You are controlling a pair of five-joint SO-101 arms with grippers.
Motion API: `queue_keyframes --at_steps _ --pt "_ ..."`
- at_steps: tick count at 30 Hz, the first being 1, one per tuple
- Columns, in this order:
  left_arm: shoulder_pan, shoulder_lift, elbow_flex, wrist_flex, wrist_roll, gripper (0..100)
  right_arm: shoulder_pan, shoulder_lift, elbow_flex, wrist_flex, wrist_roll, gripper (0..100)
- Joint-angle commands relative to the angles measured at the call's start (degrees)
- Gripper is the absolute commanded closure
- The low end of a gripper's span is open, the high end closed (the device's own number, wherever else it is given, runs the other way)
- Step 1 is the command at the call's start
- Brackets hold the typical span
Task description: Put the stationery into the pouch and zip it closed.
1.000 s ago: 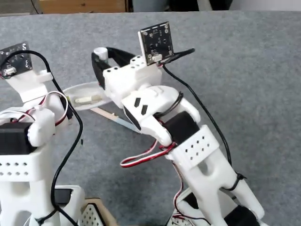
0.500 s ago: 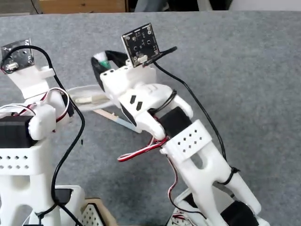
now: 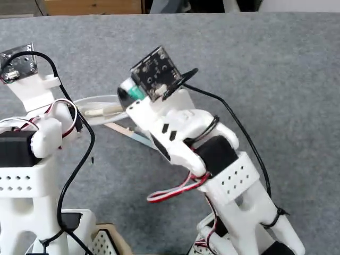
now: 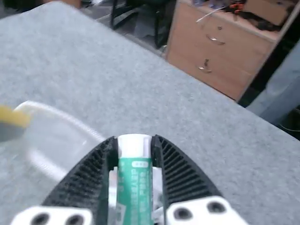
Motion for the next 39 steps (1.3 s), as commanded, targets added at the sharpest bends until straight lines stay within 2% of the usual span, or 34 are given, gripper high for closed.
queue_keyframes --at_steps 1,5,16,23,28,39 --pt "-0.48 0.0 -2.42 0.09 0.35 97 -5.45 -2.07 -6.29 3.69 1.23 98.6" --pt "-0.48 0.0 -3.65 0.44 0.35 97 -7.03 -1.98 -5.85 2.2 1.32 98.6" --pt "-0.57 0.0 -3.91 1.32 0.26 97 16.18 -2.07 6.73 1.67 0.97 98.6" --pt "-0.66 0.0 -3.91 1.49 0.26 97 23.47 -0.84 18.15 -4.13 0.79 98.6" --pt "-0.66 0.0 -3.74 1.49 0.26 97 27.69 9.27 18.07 -3.96 -3.78 98.6" --pt "-3.65 0.0 -3.56 1.49 0.26 97 28.22 41.36 2.33 -3.78 -4.4 98.5"
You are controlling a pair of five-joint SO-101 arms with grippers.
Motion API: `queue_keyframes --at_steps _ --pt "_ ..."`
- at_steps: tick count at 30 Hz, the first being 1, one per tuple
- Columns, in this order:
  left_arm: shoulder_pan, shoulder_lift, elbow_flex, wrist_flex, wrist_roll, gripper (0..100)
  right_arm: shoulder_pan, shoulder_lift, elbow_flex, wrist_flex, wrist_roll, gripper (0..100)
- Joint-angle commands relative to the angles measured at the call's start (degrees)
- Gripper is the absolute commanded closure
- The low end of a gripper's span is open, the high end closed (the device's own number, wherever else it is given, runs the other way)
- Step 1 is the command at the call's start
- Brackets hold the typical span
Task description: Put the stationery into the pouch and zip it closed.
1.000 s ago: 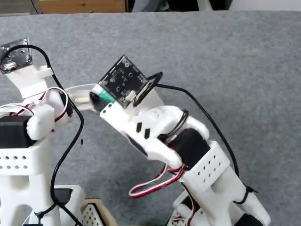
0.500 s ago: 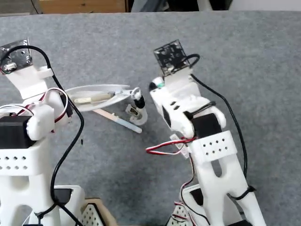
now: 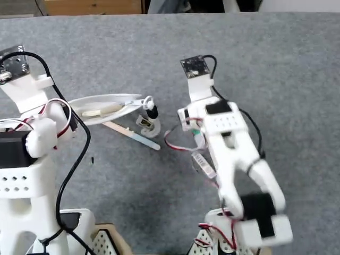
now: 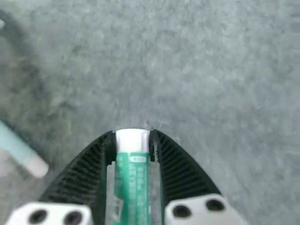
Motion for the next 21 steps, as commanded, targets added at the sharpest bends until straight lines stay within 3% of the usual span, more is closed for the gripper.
queue_keyframes --at_steps 1,12,21 --pt "-0.92 -0.09 -2.59 0.44 0.26 97 0.79 8.57 -9.63 -0.62 -0.97 98.4" --pt "-0.92 -0.09 -2.51 0.44 -0.88 97 0.79 27.03 -33.71 12.22 -1.05 87.5" --pt "-0.92 -0.09 -2.51 0.53 -0.88 97 0.88 28.44 -39.08 17.41 -0.79 83.2"
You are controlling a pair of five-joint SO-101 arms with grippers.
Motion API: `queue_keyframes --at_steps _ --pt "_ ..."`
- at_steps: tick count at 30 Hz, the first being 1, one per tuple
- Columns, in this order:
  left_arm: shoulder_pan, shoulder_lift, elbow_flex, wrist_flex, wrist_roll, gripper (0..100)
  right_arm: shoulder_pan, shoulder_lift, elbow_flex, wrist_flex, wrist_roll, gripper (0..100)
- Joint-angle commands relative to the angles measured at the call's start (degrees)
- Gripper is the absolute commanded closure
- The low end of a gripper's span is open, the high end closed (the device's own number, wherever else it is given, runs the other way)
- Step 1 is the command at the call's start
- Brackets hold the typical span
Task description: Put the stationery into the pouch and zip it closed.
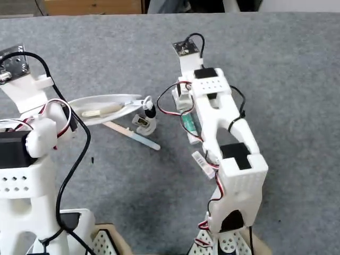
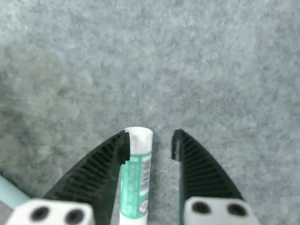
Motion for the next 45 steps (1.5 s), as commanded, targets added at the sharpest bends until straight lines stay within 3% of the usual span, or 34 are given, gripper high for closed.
queue_keyframes --at_steps 1,26,39,45 --pt "-0.84 -0.09 -2.51 0.35 -0.7 97 0.79 -0.22 -2.86 2.2 -0.18 83.2" --pt "-0.84 -0.09 -2.51 0.35 -0.7 97 -2.29 6.9 -5.05 2.02 -0.18 83.6" --pt "-0.84 -0.09 -2.42 0.35 -0.79 97 -1.93 6.64 -9.19 2.11 0.0 99.0" --pt "-0.84 -0.09 -2.42 0.35 -0.79 97 -2.2 3.65 -18.68 9.14 4.66 98.6"
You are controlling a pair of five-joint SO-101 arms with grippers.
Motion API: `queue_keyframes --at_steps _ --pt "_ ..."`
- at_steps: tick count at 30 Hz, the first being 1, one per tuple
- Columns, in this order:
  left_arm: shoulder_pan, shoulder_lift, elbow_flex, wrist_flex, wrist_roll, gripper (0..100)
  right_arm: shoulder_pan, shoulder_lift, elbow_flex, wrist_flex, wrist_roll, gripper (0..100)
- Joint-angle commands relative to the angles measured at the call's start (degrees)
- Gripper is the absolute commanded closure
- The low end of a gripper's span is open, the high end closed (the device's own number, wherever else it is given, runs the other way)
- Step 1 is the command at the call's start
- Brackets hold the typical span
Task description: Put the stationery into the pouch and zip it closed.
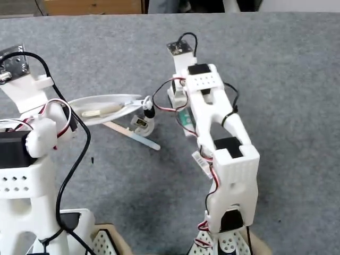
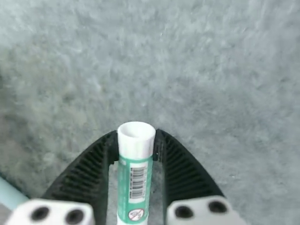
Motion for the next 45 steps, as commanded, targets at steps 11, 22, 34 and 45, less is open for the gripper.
queue_keyframes --at_steps 11,22,34,45 --pt "-0.84 -0.09 -2.42 0.44 -0.62 97 -5.45 -22.37 -27.47 10.55 2.29 98.6" --pt "-1.71 -0.09 -2.42 1.14 -0.62 97 -18.81 -39.78 -28.79 9.05 -14.42 98.6" --pt "-2.68 -0.09 -3.38 2.73 -0.62 97 -29.89 -51.74 -17.89 4.22 -23.56 98.6" --pt "1.89 -0.88 -7.78 5.27 -0.35 97 -24.79 -69.32 1.71 -2.81 -19.96 98.6"
